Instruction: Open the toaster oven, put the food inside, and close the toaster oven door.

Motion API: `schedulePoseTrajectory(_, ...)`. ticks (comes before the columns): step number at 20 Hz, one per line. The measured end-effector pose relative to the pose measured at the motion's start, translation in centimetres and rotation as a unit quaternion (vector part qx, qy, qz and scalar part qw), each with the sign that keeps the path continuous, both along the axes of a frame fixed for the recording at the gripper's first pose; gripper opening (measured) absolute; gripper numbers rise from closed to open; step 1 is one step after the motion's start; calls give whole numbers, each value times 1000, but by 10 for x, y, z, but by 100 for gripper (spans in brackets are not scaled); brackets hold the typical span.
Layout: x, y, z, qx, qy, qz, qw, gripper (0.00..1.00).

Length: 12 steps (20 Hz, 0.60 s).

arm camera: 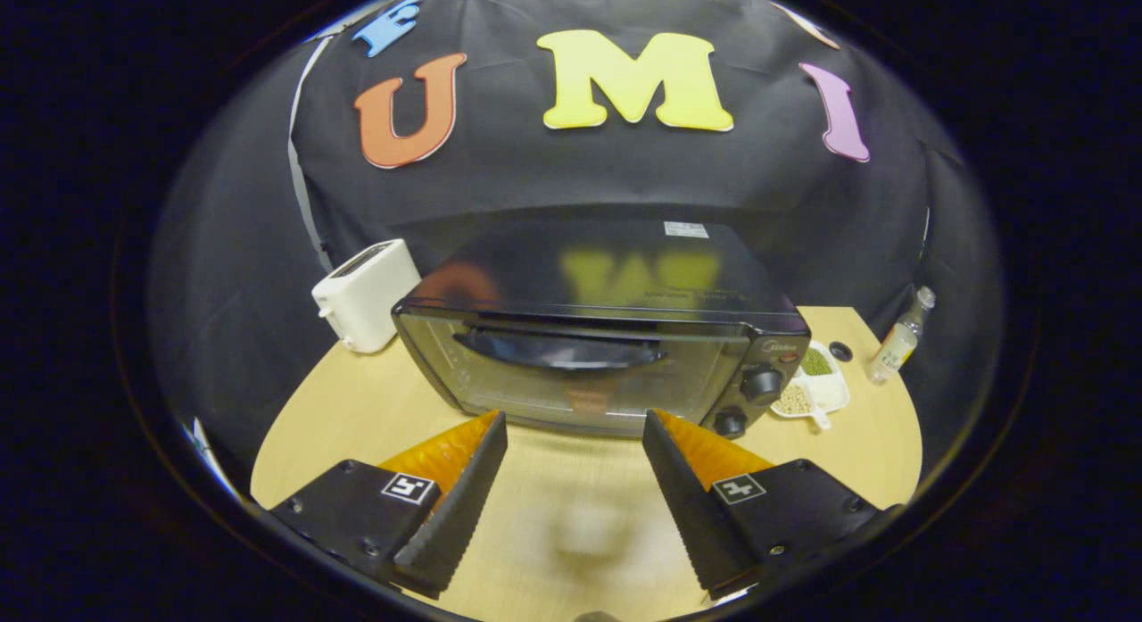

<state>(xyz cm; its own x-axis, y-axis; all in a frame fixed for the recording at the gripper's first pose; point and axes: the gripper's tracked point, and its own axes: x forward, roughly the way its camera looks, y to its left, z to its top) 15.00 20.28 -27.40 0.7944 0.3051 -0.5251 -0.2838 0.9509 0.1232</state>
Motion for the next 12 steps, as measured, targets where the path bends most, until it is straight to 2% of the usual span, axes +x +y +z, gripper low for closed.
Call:
schedulePoseTrajectory(6,-16,-41,-7,-4,11,-26,1000,98)
schedulePoseTrajectory(12,-52,-132,0,-17,9,-80,997,98)
